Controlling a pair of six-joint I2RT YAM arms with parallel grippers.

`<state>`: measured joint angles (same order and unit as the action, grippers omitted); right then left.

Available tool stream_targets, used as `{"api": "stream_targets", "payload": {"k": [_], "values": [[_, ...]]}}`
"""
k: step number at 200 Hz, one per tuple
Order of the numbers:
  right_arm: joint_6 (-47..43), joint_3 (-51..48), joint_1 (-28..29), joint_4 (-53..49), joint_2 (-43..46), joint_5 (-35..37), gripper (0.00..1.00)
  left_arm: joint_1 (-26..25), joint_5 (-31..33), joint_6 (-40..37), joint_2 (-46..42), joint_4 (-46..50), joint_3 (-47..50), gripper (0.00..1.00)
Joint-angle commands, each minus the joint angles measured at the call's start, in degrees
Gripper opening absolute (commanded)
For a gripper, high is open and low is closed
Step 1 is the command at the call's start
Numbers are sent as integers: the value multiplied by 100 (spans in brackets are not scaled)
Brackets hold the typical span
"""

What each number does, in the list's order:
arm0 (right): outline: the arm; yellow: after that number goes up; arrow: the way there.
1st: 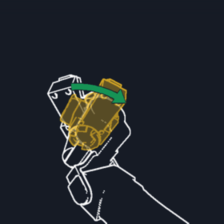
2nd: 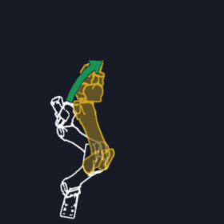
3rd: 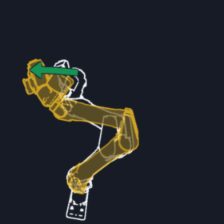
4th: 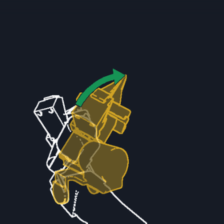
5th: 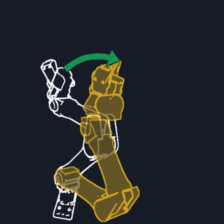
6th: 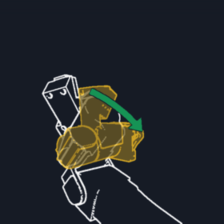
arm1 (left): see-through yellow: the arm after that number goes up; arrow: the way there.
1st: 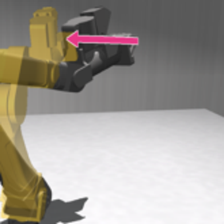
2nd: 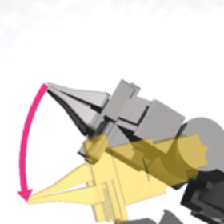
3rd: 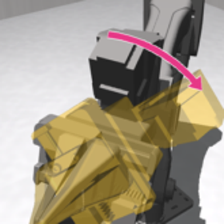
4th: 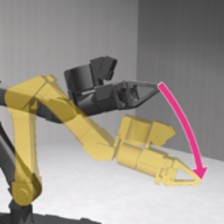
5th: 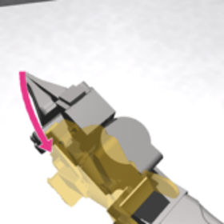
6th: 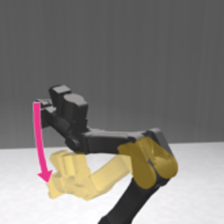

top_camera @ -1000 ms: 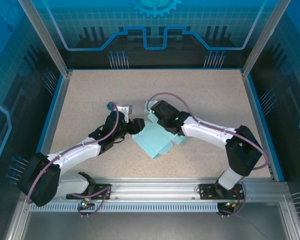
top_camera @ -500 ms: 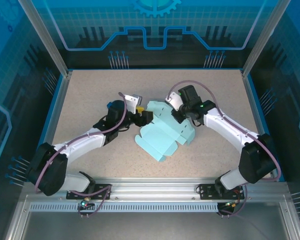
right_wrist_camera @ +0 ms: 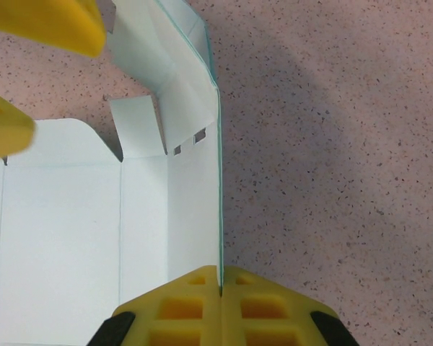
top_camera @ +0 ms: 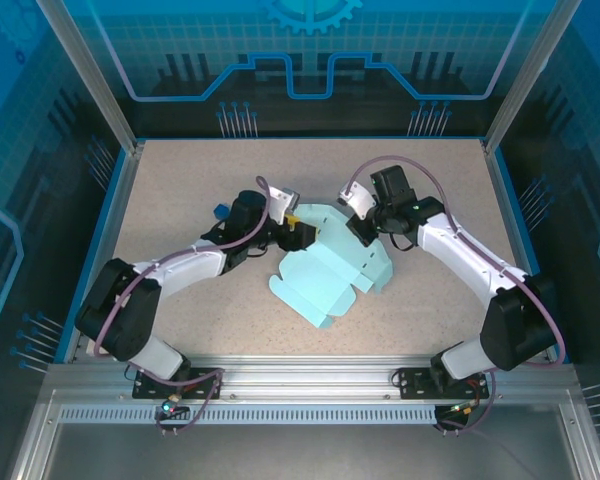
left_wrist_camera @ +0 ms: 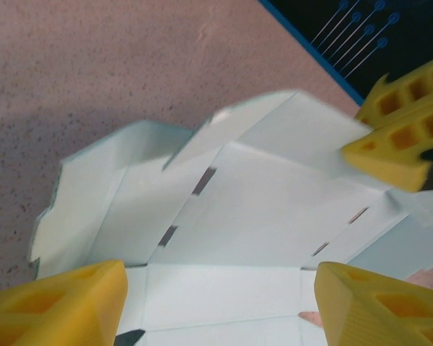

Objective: Fold the paper box

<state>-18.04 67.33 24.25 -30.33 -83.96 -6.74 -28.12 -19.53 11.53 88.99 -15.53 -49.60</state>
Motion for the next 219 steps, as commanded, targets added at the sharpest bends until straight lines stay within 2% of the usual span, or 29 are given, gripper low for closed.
{"api": "stream_targets", "payload": {"k": [1, 67, 120, 180, 219], "values": [[112, 243, -83, -155, -66, -171, 0, 13, 183, -366, 264, 177, -54, 71], [159, 307, -87, -193, -199, -244, 0, -106, 993, -631, 723, 318, -196, 71], [227, 307, -87, -128, -202, -216, 0, -212, 736, -587, 893, 249, -280, 70], [444, 325, -131, -48, -235, -64, 0, -479, 431, -362, 453, -4, -6, 65], [625, 291, -159, 61, -226, -147, 0, -662, 384, -291, 689, -223, 82, 65]]}}
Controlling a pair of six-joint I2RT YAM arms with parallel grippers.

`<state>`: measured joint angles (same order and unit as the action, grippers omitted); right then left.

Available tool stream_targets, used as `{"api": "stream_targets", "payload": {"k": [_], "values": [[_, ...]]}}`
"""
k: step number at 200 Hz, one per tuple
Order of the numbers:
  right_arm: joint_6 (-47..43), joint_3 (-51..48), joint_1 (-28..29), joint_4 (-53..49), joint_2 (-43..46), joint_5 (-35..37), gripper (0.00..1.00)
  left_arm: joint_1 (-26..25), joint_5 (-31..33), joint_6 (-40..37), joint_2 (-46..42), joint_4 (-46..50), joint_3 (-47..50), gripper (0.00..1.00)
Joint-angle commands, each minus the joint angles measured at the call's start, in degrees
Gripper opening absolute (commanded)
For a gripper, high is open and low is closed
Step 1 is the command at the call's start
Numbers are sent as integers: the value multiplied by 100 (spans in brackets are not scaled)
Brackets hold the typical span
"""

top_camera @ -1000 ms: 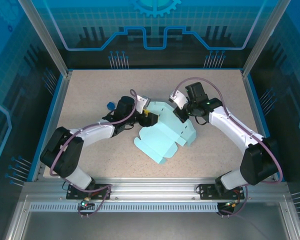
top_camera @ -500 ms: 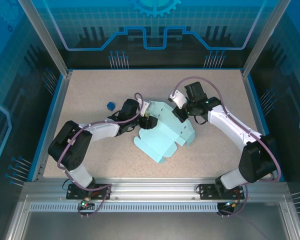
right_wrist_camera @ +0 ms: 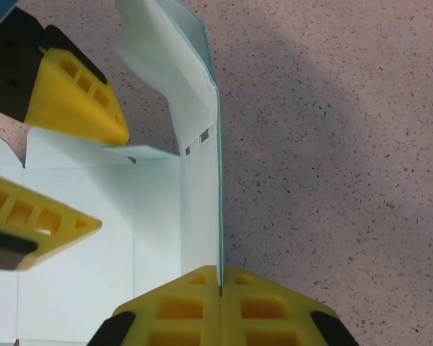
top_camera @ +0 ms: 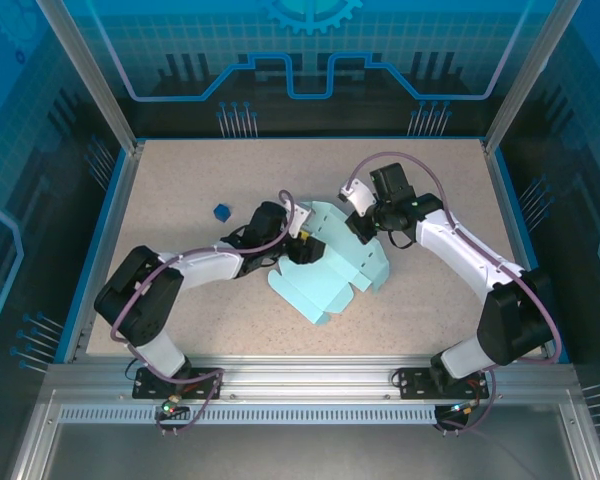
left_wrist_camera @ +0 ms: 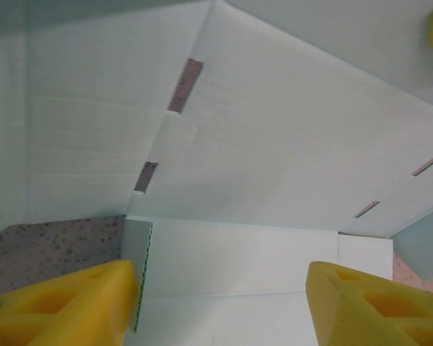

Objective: Fold the paper box

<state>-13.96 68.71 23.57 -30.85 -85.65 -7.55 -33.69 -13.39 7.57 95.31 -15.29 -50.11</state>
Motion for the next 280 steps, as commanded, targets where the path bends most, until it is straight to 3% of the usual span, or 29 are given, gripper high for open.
{"api": "stream_targets", "payload": {"k": [1, 62, 98, 169, 236, 280], "values": [[217, 152, -90, 118, -57, -69, 0, -108, -232, 108, 66, -260, 133, 65], [380, 5, -90, 262, -58, -100, 0, -357, -470, 356, 704, -766, 81, 65], [346, -118, -124, 264, -1, -3, 0, -348, -447, 352, 533, -792, 136, 65], [29, -224, -181, 121, 210, -67, 0, 384, -822, 364, -370, -607, 165, 68], [18, -187, -182, 86, 189, -246, 0, 735, -1527, 389, -38, -152, -771, 70], [7, -139, -169, 72, 167, -264, 0, 768, -1405, 406, 235, 62, -1218, 70]]}}
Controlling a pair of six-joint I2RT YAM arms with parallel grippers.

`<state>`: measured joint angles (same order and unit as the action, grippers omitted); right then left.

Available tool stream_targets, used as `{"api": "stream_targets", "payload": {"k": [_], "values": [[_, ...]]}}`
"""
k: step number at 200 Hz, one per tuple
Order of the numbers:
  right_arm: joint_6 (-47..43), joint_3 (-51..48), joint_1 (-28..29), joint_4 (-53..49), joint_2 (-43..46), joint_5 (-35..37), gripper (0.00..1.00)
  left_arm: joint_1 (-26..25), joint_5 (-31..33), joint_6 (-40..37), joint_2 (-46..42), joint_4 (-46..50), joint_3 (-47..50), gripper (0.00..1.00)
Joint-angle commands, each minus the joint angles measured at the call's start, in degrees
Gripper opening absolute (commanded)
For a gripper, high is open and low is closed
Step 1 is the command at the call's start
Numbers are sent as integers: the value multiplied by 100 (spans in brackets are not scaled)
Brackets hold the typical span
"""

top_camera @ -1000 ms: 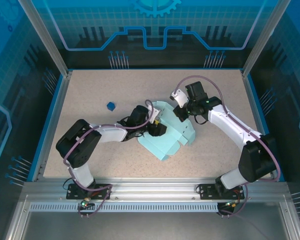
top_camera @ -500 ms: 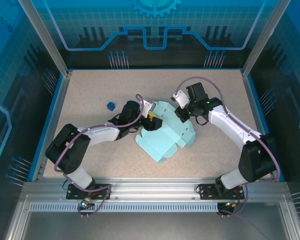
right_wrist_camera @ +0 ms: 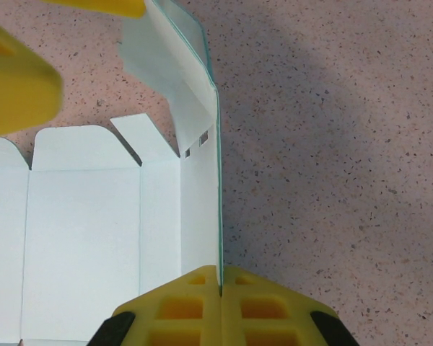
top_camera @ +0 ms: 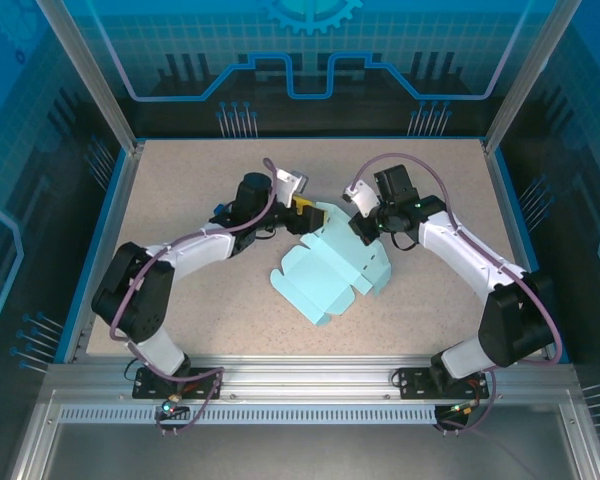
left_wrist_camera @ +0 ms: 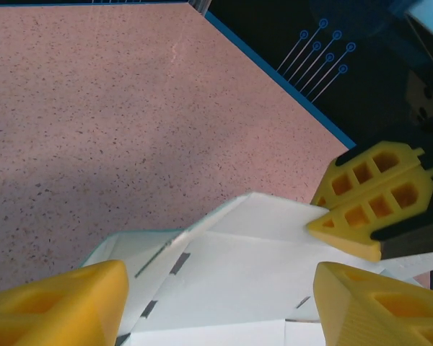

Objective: Fold the paper box

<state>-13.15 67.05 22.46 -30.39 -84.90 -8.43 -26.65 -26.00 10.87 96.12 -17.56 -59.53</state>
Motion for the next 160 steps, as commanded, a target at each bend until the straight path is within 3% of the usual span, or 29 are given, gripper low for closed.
{"api": "stream_targets", "payload": {"k": [1, 43, 77, 160], "values": [[-74, 28, -57, 25, 90, -177, 0, 69, -143, 74, 158, 293, -286, 70], [-31, 54, -57, 52, 69, -247, 0, 58, -678, 149, 312, 144, -529, 69], [79, 50, -57, 112, 66, -219, 0, 42, -1267, 295, 220, -211, -379, 63], [438, 107, -75, 393, -44, -405, 0, -392, -1390, 395, 168, -498, 78, 60]]}}
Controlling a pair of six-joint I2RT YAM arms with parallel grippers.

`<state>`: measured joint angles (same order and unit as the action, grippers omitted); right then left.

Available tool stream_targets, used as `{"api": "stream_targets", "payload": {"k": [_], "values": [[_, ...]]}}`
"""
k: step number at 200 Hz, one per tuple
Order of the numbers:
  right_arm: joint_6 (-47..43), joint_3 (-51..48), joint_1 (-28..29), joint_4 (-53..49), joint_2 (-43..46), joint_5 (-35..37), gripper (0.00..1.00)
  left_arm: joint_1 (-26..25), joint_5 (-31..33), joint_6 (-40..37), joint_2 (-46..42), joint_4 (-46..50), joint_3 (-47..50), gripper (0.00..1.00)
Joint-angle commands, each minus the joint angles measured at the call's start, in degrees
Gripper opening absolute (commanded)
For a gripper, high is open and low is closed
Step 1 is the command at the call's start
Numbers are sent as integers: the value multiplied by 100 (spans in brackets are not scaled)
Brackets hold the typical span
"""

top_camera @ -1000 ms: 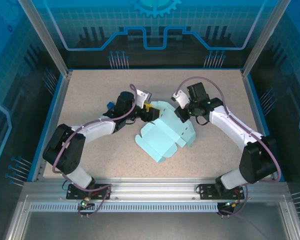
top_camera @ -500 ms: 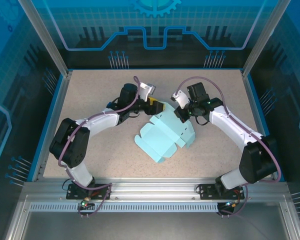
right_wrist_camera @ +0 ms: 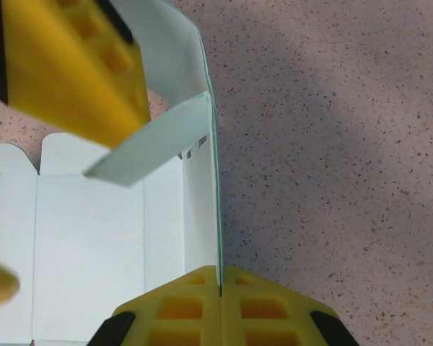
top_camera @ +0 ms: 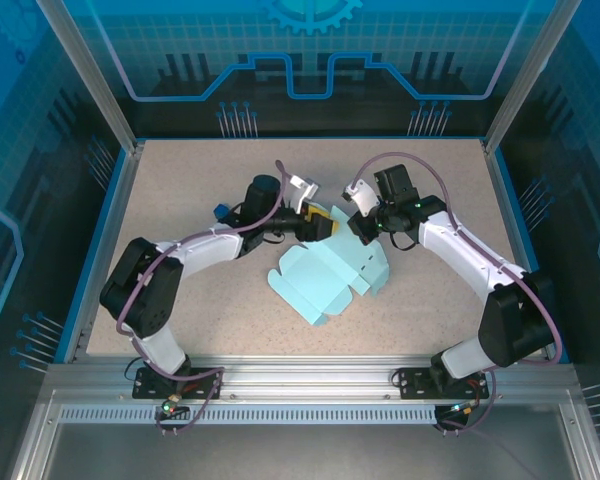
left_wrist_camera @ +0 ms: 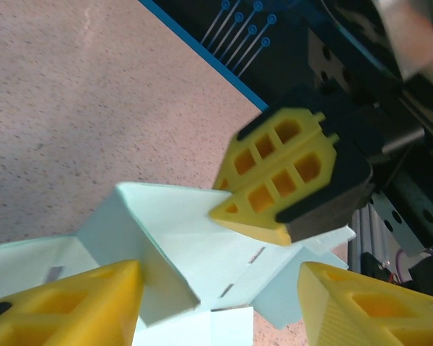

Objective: Fold the paper box

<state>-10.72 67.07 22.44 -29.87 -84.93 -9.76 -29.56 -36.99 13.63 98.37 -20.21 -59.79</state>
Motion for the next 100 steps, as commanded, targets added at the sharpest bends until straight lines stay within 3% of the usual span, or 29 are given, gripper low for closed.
{"api": "stream_targets", "payload": {"k": [1, 54, 100], "values": [[190, 100, -77, 341, -42, -268, 0, -102, -291, 117, -60, -236, 102, 60], [-271, -79, -81, 233, 198, -145, 0, 86, 109, -65, -516, -11, 369, 61], [-755, -73, 90, 52, 301, 774, 0, 331, 659, -194, -1171, 324, 727, 63]]}}
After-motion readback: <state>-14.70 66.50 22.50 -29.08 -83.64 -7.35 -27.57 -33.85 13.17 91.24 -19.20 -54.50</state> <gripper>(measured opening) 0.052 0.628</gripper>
